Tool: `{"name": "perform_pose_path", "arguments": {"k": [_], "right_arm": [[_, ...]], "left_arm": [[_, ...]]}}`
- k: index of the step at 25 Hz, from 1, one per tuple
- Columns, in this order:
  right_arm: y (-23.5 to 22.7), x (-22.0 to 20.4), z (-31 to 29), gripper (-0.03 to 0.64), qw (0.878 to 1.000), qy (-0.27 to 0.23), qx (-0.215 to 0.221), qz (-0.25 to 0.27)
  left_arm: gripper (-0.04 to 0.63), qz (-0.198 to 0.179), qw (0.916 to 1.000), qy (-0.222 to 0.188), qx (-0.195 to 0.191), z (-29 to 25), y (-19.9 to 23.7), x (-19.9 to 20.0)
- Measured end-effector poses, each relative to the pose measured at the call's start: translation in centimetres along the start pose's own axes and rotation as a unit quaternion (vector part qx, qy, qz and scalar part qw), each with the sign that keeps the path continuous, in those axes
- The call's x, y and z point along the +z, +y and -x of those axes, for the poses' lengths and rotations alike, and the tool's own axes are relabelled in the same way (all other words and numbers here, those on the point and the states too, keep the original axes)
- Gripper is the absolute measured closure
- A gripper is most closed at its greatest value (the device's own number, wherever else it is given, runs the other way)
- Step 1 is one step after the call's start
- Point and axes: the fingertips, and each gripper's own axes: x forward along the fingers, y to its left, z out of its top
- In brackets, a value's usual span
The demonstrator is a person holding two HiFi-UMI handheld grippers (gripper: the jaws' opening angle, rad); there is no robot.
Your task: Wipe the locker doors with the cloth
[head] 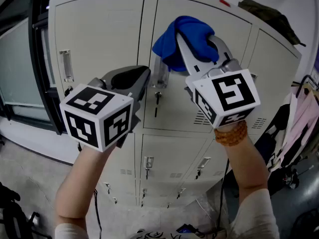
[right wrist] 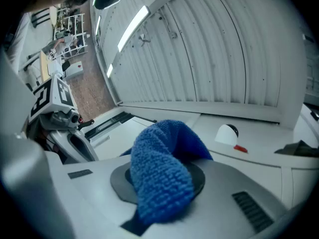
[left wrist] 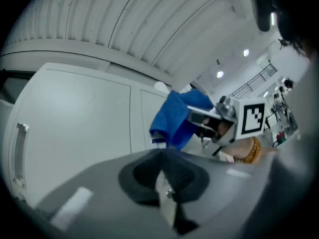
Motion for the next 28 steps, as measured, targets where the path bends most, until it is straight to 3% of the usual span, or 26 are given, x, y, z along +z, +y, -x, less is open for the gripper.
{"name": "perform_pose_path", "arguments": {"k": [7,12,17,21,25,28], "right_arm": [[-2.9,1.8,-5.5,0.594,0.997,0.023,-0.036,0.057],[-3.0,1.7,-7.6,0.594,0.993,0.045,-0.050,0.101],[-1.1,0.6,-6.9,0.594,0.989,0.050,-0.039,0.130],[0.9,-1.4,-5.1,0.594,0.988,0.063,-0.023,0.142],[2.0,-3.6,-2.9,0.594,0.985,0.071,-0.016,0.155],[2.6,-5.4,-0.7,0.594,0.984,0.077,-0.019,0.159]], "left_arm": [[0.594,0.012,0.9999,-0.001,0.010,-0.5,2.6,2.7],[0.594,0.004,0.9998,-0.003,0.018,0.2,3.1,2.4],[0.594,-0.006,0.9998,0.003,0.018,0.1,2.3,1.2],[0.594,0.020,0.9998,0.006,-0.004,-0.2,1.2,0.0],[0.594,0.016,0.9999,0.004,0.000,-0.4,0.7,-1.1],[0.594,0.044,0.9990,0.007,-0.011,-0.6,0.1,-2.6]]}}
